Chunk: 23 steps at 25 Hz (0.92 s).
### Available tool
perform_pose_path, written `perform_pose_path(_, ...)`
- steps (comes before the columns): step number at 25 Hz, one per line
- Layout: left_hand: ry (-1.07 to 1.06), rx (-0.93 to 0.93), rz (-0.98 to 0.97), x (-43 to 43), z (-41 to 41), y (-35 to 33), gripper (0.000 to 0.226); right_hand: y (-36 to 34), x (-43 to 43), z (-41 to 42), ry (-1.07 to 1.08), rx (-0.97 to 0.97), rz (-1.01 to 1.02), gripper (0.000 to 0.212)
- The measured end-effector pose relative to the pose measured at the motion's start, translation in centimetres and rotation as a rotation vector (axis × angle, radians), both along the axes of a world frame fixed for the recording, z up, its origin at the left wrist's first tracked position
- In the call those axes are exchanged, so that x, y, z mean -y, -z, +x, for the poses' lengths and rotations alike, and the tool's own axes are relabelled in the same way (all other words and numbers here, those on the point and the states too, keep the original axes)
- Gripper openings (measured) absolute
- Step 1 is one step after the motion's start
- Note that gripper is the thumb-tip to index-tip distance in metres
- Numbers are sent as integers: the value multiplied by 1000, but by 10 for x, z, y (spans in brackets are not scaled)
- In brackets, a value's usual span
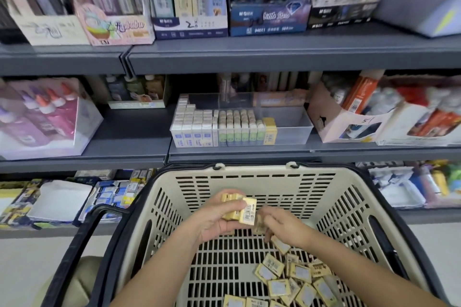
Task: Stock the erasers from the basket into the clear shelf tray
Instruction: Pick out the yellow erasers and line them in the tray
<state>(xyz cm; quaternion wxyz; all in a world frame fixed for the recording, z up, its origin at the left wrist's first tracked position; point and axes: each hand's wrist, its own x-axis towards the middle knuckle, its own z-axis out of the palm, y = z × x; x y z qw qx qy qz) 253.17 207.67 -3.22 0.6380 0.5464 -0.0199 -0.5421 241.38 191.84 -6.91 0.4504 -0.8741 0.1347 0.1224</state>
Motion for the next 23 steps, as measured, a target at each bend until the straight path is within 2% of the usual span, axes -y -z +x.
perform_pose_path(3,-113,25,-79,3,6,-23,52,-31,9,-2,88,121,34,13)
perform_pose_path(5,-156,50,-94,7,10,-36,41,-52,15,2,137,199,86,7)
perform_pose_path(8,-148,176,-57,15,6,-52,27,-81,23,9,193,290,112,11)
perform_pose_path(12,-170,312,-108,27,7,-72,30,-107,38,15,187,327,73,14)
perform_pose_path(17,-338,406,-122,43,37,-84,28,-135,63,35,273,370,93,17)
perform_pose_path(20,-376,471,-88,49,47,-77,27,-151,84,63,319,460,-41,15)
perform_pose_path(23,-401,495,-77,52,54,-69,27,-154,105,96,431,490,-352,13)
